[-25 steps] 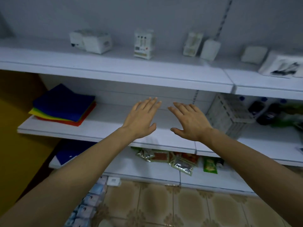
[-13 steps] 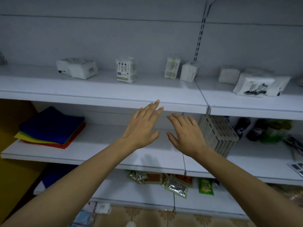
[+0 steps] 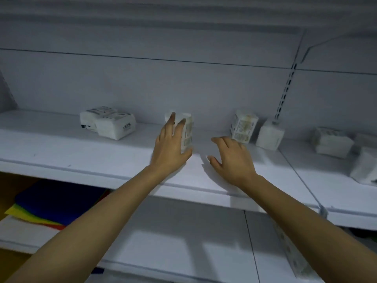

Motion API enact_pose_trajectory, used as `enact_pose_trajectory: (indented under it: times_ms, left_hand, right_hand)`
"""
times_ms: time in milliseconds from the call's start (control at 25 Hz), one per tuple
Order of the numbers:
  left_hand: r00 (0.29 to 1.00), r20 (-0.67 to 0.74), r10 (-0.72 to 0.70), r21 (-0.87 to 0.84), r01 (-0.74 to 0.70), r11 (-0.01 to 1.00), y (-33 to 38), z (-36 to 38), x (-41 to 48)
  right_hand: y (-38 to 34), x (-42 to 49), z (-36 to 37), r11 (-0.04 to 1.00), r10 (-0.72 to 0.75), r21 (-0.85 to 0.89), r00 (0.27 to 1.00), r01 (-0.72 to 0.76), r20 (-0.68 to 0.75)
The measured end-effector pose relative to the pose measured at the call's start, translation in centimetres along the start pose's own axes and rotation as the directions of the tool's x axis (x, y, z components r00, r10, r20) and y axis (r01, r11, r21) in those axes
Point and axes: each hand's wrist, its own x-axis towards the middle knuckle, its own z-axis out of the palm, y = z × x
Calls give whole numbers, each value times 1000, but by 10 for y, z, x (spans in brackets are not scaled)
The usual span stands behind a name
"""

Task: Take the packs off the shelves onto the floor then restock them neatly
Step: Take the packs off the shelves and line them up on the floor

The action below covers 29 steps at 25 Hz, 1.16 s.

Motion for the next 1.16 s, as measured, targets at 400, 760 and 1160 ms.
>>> enact_pose_trajectory:
  times_ms: [400,760,1160]
  left_hand:
    - [952,237,-196,-646,305,699,-69,41,45]
    - [984,155,-87,-692,171,701,-70,41,39]
    - [991,112,-67,-423,109,899,-52,28,32]
  right_hand:
    - [-22,114,76,531,263,762,927,-370,267]
    - [-9,109,82,42,209,941,924,-335,320]
    - [-14,110,71,90,260,908,890,-409,375]
